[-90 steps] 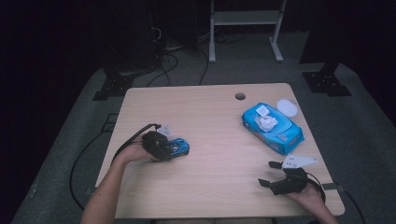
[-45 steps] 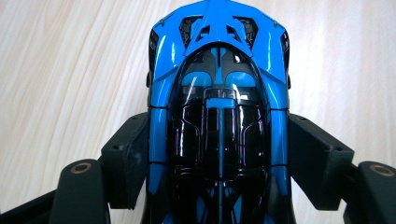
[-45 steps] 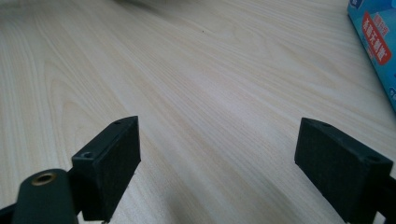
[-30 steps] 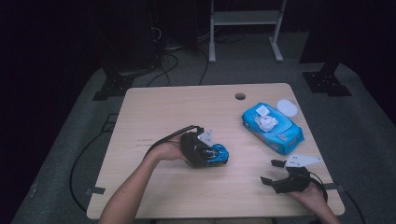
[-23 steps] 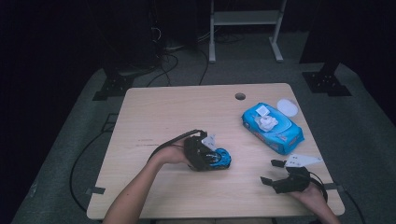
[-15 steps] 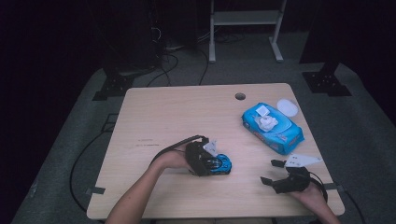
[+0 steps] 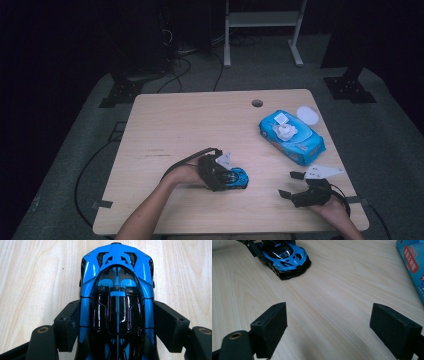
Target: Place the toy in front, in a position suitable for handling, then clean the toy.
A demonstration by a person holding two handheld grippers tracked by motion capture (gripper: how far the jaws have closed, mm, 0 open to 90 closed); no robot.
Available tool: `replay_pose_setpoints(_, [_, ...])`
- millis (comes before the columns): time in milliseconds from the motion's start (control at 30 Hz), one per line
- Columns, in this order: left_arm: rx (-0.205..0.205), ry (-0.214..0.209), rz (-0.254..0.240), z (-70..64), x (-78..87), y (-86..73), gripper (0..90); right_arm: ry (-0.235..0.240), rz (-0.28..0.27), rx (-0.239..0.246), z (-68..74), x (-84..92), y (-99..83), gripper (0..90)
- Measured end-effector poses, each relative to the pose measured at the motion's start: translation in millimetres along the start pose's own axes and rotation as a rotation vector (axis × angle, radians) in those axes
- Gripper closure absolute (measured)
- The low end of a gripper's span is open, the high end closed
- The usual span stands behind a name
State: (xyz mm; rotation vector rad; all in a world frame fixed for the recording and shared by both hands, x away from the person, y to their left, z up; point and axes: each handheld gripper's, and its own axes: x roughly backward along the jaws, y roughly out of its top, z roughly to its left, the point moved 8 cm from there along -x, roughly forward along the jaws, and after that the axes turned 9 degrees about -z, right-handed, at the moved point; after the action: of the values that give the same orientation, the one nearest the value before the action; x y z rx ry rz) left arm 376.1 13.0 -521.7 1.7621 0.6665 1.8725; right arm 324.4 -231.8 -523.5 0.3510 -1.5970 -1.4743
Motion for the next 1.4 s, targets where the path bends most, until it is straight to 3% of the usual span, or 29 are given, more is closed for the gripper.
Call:
replay_pose_setpoints(67, [0.016,0.004,-0.018,-0.8,2.5,-0.7,25.9,0.002,0.007,-0.007,-0.3,0.2,0.2,13.7])
replay_pose_setpoints(200, [0.057,0.046,-0.102,0.5,16.8,0.4,17.8,0.003,0.01,-0.011,-1.5,0.7,5.5,13.7])
replay_pose_setpoints(367, [0.105,0.128,-0.186,4.9,38.0,-5.3,9.2,-0.02,0.003,-0.006,-10.0,3.2,18.6,13.7])
replay_pose_setpoints(567, [0.177,0.309,-0.345,10.6,67.3,-16.1,7.7,-0.04,-0.019,0.015,-23.1,2.6,43.4,13.7])
replay_pose_setpoints(667, [0.238,0.336,-0.427,8.6,78.7,-23.2,7.7,-0.045,-0.015,0.032,-28.7,1.3,55.4,13.7])
replay_pose_setpoints(800, [0.267,0.382,-0.482,5.2,84.1,-32.9,7.7,-0.06,0.004,0.054,-40.3,-2.5,74.3,13.7])
replay_pose_setpoints(867, [0.269,0.391,-0.474,3.8,85.6,-38.3,7.6,-0.072,0.019,0.073,-47.0,-5.4,83.6,13.7])
replay_pose_setpoints(1200, [0.283,0.44,-0.491,6.4,91.7,-53.7,7.6,-0.162,-0.008,0.103,-83.6,-14.0,135.8,13.7])
replay_pose_setpoints(1400, [0.311,0.464,-0.511,10.7,94.4,-55.3,7.6,-0.214,0.025,0.125,-107.0,-22.3,150.4,13.9])
